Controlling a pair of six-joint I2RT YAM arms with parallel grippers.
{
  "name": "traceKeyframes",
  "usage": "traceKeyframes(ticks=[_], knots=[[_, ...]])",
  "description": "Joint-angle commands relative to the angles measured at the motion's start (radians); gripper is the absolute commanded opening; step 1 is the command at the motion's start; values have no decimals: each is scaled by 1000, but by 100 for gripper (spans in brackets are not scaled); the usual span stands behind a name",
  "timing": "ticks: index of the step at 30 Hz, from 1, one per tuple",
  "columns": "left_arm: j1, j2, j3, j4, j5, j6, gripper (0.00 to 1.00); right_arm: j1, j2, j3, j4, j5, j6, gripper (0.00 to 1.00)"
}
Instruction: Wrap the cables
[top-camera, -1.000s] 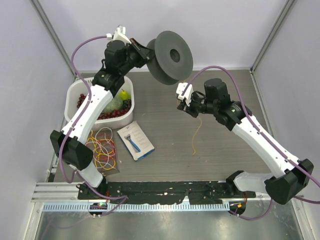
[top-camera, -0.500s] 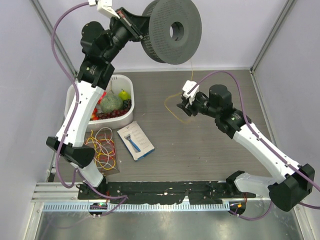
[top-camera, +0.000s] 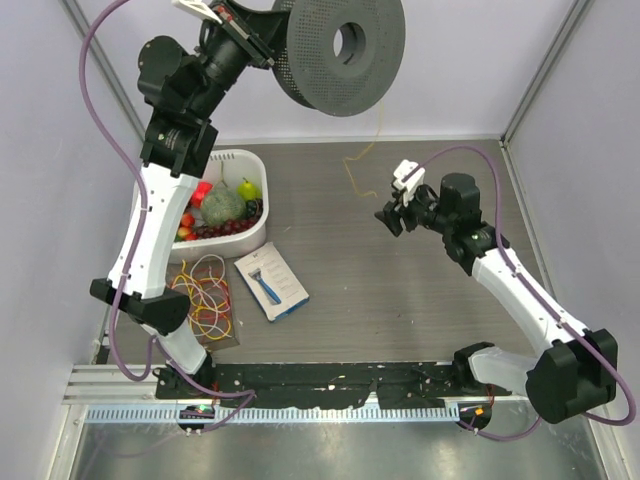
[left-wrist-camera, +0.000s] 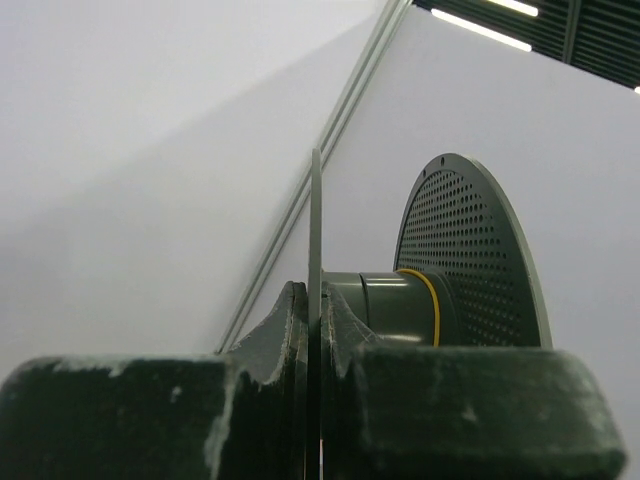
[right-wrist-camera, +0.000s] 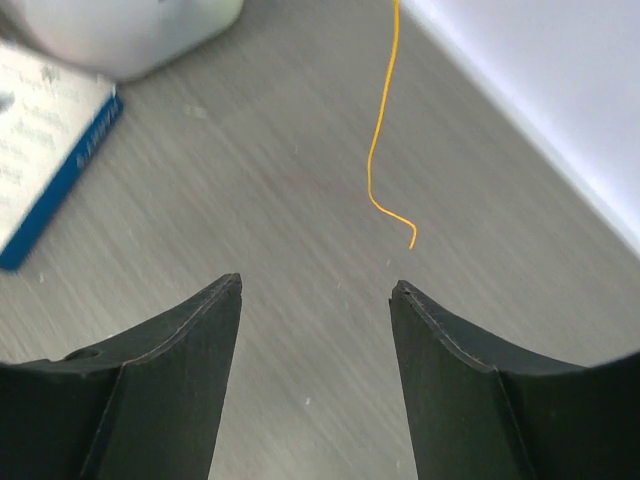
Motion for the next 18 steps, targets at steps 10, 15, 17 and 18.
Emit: traceKeyframes(ticks=[10, 15, 17, 18], knots=[[-9, 15, 141, 109, 53, -58, 0, -43, -42, -259, 167, -183, -398, 70], [-19, -3, 143, 121, 71, -70, 0, -43, 13, -239, 120, -258, -496, 71], [-20, -9, 144, 124, 70, -71, 0, -43, 30, -236, 106, -283, -536, 71], [-22, -9, 146, 126, 70, -72, 0, -44, 35, -236, 106, -297, -556, 71]])
